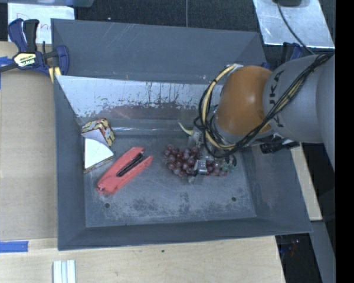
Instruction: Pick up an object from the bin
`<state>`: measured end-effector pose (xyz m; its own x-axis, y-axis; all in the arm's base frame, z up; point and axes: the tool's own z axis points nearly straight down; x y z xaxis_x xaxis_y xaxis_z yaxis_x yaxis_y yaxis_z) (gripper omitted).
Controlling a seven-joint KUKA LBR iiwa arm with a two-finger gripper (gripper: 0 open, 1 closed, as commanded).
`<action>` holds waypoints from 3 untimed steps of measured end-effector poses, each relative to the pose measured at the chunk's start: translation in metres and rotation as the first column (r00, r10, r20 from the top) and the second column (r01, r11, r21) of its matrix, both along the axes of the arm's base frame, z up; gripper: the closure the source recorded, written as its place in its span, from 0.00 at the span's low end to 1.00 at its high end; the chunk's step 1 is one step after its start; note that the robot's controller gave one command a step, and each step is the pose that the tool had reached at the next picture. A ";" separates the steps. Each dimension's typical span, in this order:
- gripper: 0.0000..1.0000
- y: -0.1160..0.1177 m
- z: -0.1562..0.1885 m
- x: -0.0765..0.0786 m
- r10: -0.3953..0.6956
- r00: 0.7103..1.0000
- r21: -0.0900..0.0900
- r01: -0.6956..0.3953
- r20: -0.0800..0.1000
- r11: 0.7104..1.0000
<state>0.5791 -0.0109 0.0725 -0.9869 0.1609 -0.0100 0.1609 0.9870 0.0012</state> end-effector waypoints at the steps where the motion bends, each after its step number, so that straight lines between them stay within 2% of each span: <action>1: 0.00 0.009 0.003 -0.006 -0.091 0.996 0.002 0.091 -0.002 0.996; 2: 1.00 -0.004 0.001 0.001 -0.003 1.000 -0.001 0.003 0.005 1.000; 3: 1.00 -0.004 0.001 0.001 -0.003 1.000 -0.001 0.003 0.005 1.000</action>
Offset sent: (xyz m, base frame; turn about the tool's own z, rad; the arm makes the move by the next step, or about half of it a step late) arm -0.0003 -0.0036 0.0004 0.0021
